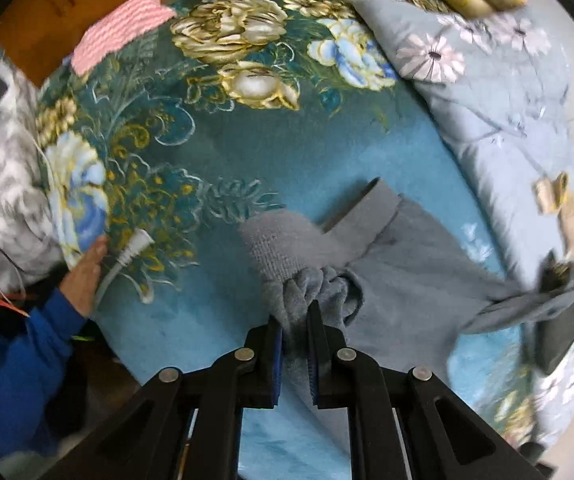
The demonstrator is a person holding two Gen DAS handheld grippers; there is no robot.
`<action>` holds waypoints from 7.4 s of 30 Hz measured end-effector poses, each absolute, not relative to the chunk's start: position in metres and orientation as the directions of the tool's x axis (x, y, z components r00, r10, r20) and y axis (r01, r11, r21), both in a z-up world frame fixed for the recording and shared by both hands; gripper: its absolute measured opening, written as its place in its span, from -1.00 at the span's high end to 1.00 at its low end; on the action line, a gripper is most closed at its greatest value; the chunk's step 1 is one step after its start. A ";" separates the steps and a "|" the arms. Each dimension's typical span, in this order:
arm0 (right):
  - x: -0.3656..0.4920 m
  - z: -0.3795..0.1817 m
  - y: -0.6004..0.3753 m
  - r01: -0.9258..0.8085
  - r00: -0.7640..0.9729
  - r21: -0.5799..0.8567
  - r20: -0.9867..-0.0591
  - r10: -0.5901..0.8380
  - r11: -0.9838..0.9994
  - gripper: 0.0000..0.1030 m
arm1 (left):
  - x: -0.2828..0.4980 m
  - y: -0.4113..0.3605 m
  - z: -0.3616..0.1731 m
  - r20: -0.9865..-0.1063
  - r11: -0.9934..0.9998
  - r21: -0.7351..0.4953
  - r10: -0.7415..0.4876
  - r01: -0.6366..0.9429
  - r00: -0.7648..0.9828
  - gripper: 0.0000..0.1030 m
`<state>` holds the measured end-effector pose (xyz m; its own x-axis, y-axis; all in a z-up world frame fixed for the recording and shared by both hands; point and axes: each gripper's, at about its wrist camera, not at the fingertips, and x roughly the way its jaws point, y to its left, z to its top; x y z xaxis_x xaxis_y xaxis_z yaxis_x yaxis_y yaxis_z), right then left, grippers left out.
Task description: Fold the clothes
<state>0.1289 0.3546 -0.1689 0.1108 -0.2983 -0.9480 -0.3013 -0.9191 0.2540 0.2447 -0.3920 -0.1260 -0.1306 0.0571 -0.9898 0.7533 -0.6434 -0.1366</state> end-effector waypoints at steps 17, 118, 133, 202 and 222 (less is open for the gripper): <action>0.118 -0.176 0.336 -0.282 0.174 0.115 -0.970 -0.168 -0.953 0.56 | 0.276 -0.406 -0.171 -0.996 -0.620 -0.053 0.087 0.783 0.002 0.22; 0.017 -0.166 0.243 -0.304 0.021 0.198 -0.977 -0.214 -0.932 0.93 | 0.044 -0.467 -0.238 -0.947 -0.653 -0.319 0.250 0.687 -0.203 0.83; -0.018 -0.173 0.282 -0.297 -0.034 0.231 -0.972 -0.231 -0.926 0.05 | 0.041 -0.457 -0.228 -0.972 -0.648 -0.226 0.197 0.728 -0.127 0.81; 0.175 -0.177 0.404 -0.464 0.101 0.201 -0.955 -0.277 -0.863 -0.17 | 0.267 -0.411 -0.246 -0.982 -0.617 -0.120 0.187 0.777 -0.003 -0.02; 0.165 -0.215 0.416 -0.531 0.040 0.335 -0.908 -0.417 -0.779 0.87 | 0.265 -0.387 -0.245 -0.983 -0.521 -0.166 0.156 0.837 -0.098 0.82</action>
<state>0.1650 0.4160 -0.2152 0.0398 -0.4174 -0.9078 -0.5308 -0.7786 0.3348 0.2654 -0.3867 -0.2447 -0.0978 0.1556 -0.9830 0.8370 -0.5215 -0.1658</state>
